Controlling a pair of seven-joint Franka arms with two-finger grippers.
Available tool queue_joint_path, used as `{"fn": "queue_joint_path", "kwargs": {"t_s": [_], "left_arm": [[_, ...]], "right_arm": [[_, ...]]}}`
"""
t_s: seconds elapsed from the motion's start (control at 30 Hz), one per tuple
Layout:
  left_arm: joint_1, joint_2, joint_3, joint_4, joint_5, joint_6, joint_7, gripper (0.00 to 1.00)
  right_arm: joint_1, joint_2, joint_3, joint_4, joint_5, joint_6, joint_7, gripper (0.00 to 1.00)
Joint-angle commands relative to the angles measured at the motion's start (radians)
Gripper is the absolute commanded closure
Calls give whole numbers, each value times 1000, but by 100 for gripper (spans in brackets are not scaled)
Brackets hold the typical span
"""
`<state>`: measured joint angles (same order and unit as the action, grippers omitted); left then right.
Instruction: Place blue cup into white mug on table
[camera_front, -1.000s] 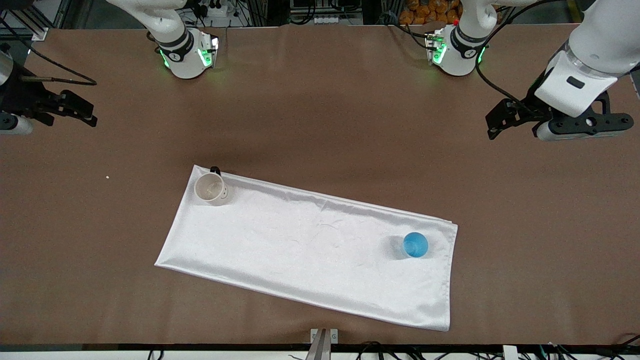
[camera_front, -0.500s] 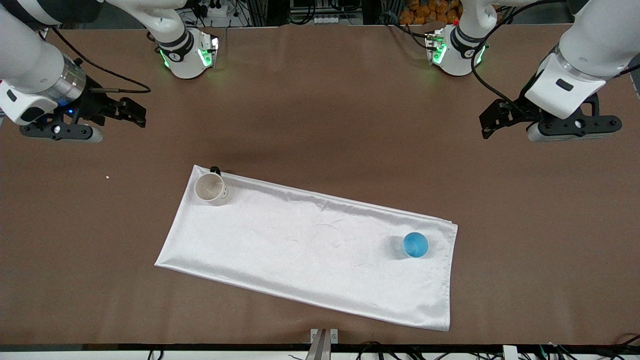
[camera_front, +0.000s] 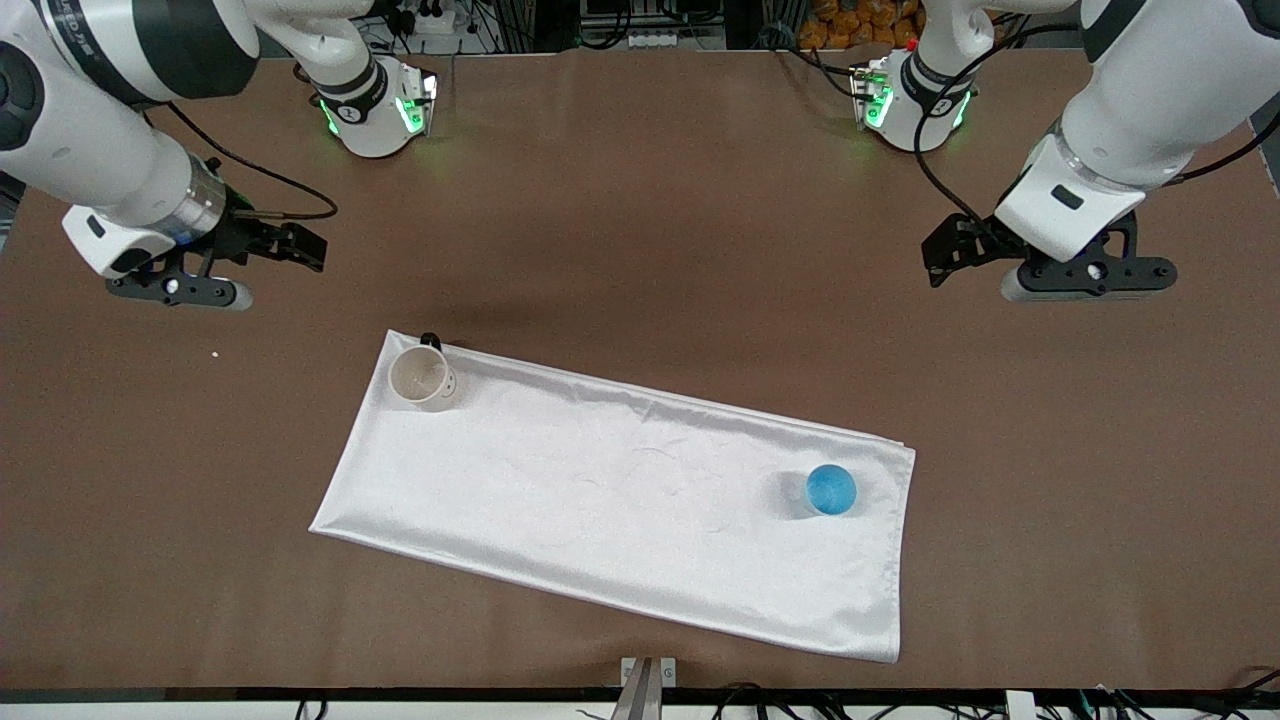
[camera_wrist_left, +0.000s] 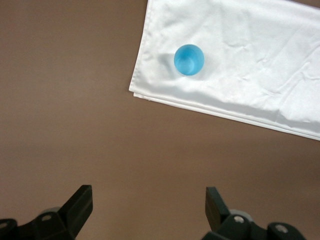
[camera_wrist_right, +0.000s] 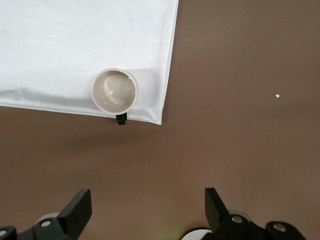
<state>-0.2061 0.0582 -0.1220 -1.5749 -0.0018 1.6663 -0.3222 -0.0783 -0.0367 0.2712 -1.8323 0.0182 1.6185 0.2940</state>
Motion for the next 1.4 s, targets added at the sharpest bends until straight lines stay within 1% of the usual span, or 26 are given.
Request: {"fn": "queue_joint_path", "kwargs": {"t_s": [0.0, 0.1, 0.2, 0.27, 0.47, 0.6, 0.73, 1.03, 1.2, 1.37], "left_arm": [[-22, 54, 1, 52, 0, 6, 26, 0], [-26, 86, 1, 73, -1, 10, 45, 0], [-36, 118, 1, 96, -1, 21, 46, 0], [-36, 140, 1, 108, -1, 26, 48, 0], [-38, 195, 2, 119, 5, 66, 49, 0], [-58, 227, 2, 119, 37, 98, 48, 0], [-78, 255, 2, 119, 75, 131, 48, 0], [-88, 310, 2, 121, 79, 191, 48, 0], [-88, 342, 2, 122, 80, 225, 49, 0], [-90, 387, 2, 144, 103, 259, 66, 0]], "right_arm": [[2, -9, 13, -76, 2, 61, 42, 0], [2, -8, 13, -107, 14, 84, 60, 0], [6, -6, 13, -146, 66, 122, 83, 0], [8, -6, 13, -174, 78, 155, 99, 0], [35, 20, 34, -235, 86, 250, 169, 0], [48, 55, 56, -251, 86, 307, 218, 0], [66, 98, 56, -251, 86, 333, 244, 0], [72, 173, 56, -260, 85, 346, 247, 0], [72, 184, 56, -320, 85, 443, 247, 0], [83, 228, 56, -331, 85, 511, 247, 0]]}}
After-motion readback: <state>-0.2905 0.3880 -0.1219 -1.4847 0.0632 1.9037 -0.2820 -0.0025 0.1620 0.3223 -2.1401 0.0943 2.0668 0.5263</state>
